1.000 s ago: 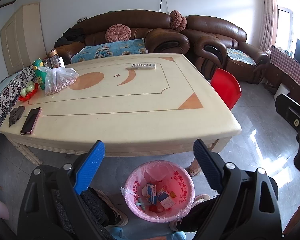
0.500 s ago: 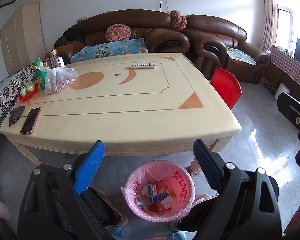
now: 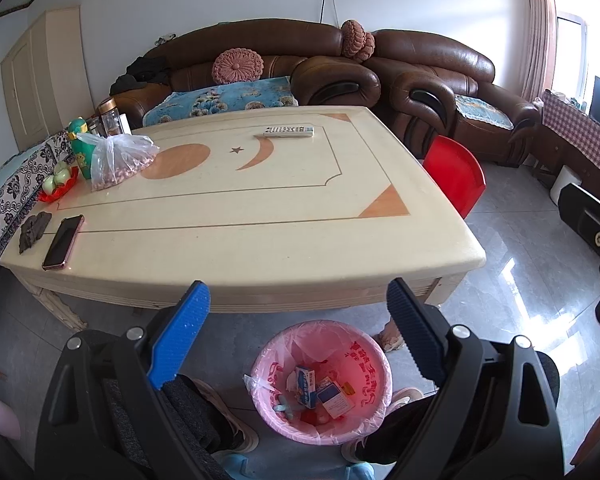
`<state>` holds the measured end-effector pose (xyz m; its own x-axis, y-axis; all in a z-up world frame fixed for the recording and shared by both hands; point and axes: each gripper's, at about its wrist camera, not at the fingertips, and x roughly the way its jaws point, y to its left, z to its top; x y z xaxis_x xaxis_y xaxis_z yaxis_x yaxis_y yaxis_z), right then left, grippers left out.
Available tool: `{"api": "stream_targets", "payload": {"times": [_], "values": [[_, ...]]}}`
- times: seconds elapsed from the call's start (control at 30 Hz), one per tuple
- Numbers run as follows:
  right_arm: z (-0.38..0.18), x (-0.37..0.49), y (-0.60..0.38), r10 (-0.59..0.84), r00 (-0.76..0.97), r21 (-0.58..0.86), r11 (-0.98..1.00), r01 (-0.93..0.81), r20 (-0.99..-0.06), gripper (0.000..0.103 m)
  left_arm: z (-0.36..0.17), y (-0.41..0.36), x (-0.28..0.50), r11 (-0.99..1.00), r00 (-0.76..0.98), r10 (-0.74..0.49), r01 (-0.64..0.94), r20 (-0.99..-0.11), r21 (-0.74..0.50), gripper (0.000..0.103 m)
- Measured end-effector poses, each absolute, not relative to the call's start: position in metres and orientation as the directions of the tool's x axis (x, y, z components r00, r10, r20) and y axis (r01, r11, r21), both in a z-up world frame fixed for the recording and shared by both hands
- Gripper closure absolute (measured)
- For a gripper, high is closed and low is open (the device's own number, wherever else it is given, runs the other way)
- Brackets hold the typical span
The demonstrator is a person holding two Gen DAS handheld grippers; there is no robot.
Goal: Collect trash
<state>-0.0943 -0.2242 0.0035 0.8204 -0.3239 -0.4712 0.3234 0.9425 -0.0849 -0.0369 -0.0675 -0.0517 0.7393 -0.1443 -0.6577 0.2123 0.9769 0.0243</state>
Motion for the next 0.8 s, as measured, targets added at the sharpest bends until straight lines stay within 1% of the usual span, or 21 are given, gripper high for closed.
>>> {"api": "stream_targets", "payload": {"times": [0.2,0.8], "values": [[0.0035,-0.0946,-0.2254,-0.327,0.819,-0.085,0.941,0.327,-0.472,0.007,-0.0509,-0.0679,-0.0386,0.977,0.748,-0.141,0.212,-0.648,0.033,0.015],[0.0028,-0.0951,-0.2255,-0.325,0.819,-0.082,0.942,0.326,-0.473,0.007,-0.0523,-0.0653,-0.0391,0.975,0.741,-0.146,0.219,-0.655,0.030,0.015]]}}
